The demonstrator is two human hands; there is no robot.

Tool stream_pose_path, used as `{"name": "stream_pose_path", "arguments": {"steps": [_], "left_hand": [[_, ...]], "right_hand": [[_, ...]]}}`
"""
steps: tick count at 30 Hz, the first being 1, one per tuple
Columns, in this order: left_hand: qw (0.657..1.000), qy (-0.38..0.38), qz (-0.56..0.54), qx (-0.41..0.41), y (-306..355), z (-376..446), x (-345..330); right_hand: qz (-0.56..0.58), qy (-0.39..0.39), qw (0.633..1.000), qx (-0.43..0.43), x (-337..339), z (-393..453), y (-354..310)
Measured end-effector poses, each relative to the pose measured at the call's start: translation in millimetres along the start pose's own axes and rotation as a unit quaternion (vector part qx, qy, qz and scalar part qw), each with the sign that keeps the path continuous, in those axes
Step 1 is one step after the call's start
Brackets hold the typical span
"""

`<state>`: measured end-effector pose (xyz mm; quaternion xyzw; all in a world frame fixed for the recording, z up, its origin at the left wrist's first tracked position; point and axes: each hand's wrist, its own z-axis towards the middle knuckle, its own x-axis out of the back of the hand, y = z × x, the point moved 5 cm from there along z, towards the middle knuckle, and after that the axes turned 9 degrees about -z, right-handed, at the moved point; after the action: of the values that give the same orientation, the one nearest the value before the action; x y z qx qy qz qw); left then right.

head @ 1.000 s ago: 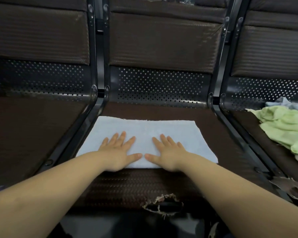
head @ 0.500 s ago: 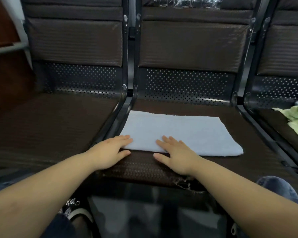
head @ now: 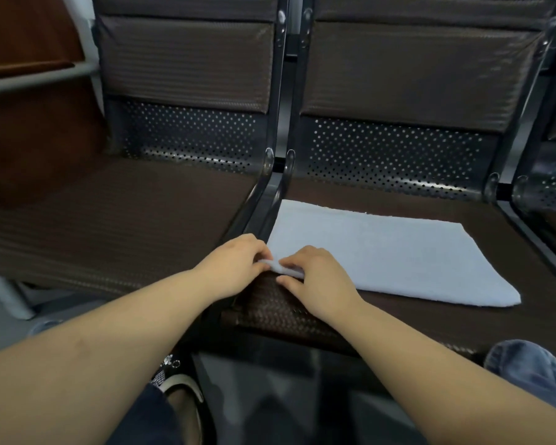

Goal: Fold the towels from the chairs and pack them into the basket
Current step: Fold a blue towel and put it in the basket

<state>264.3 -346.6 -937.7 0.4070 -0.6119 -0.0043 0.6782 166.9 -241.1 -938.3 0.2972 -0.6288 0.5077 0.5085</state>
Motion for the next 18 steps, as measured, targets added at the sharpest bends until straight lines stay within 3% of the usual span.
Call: {"name": "stream_pose_path", "arguments": {"steps": [8, 14, 18], "left_hand": [[0.994, -0.077, 0.046, -0.061, 15, -1, 13], [0.990, -0.104, -0.087, -0.041, 35, -22, 15], [0.980, -0.120, -0.150, -0.050, 46, -31, 5]], "right_hand": [[0.046, -0.005, 0.999, 0.005, 6, 6, 0], [0.165, -0.081, 0.983, 0.003, 44, -21, 4], [0.241, -0.113, 0.962, -0.061, 58, -44, 18]]}}
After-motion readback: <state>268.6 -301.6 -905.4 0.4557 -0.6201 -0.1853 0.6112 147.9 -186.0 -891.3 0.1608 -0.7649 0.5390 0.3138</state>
